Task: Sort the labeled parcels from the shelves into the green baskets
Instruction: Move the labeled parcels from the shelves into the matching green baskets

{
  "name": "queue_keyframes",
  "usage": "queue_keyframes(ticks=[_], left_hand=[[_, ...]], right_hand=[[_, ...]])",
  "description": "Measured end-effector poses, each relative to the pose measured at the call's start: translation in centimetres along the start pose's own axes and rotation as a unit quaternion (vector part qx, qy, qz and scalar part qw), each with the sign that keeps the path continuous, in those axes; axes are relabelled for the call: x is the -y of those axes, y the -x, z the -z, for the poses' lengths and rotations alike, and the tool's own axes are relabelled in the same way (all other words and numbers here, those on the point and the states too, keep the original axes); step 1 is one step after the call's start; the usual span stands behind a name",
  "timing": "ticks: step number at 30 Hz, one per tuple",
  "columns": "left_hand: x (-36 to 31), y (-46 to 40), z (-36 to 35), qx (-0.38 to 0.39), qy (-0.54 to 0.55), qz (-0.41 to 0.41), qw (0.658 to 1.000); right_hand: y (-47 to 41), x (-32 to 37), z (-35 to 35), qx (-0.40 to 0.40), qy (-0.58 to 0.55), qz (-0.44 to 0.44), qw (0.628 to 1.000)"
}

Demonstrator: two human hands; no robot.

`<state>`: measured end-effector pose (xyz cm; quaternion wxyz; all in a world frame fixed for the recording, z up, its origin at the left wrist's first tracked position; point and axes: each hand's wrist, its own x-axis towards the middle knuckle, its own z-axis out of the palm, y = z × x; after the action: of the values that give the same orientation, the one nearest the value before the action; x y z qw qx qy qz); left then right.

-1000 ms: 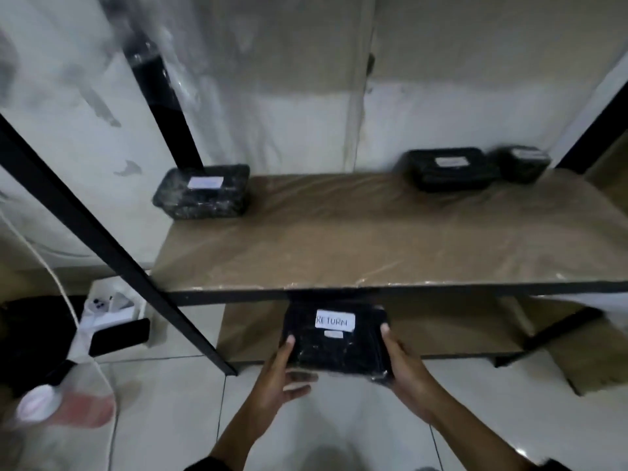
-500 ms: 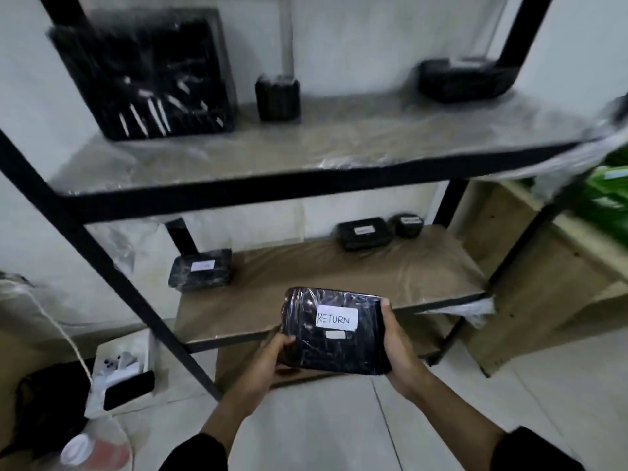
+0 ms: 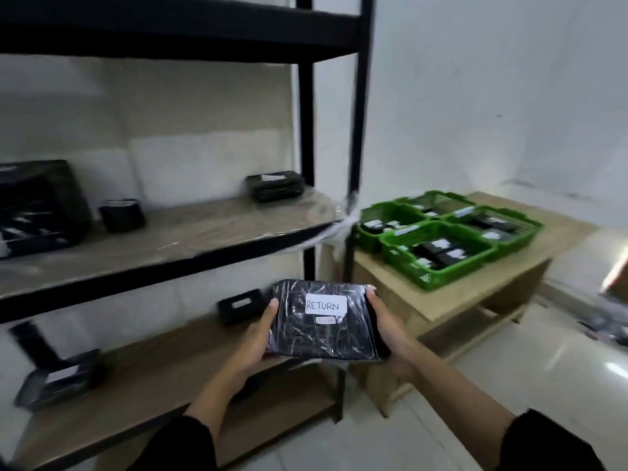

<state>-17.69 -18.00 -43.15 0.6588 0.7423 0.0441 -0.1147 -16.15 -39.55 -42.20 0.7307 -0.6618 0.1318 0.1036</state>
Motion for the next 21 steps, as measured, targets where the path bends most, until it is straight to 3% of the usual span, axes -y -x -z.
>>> queue_keyframes(ticks=[3,8,13,21], left_hand=[[-1.2,-1.7,-6.9,0.056,-0.002,0.014,0.998],[-3.2,-5.3,-17.1,0.122,-0.04,0.013,0.992],[-5.8,-10.3,-24.7,0.162,-0.043,0.022,0.986],[-9.6,-20.5,-35.1,0.234,-0.085,0.005,0.968]], right_hand=[[1.3,0.9,7.8,-0.027,-0.022,-0.037,0.999],[2.4,1.9,18.6,-0.09,-0.012,-0.021,0.996],[2.5,2.9,25.5,-0.175,-0.068,-0.004,0.982],[-4.2,7.2,35.3,-0.228,-0.113,0.028,0.967]])
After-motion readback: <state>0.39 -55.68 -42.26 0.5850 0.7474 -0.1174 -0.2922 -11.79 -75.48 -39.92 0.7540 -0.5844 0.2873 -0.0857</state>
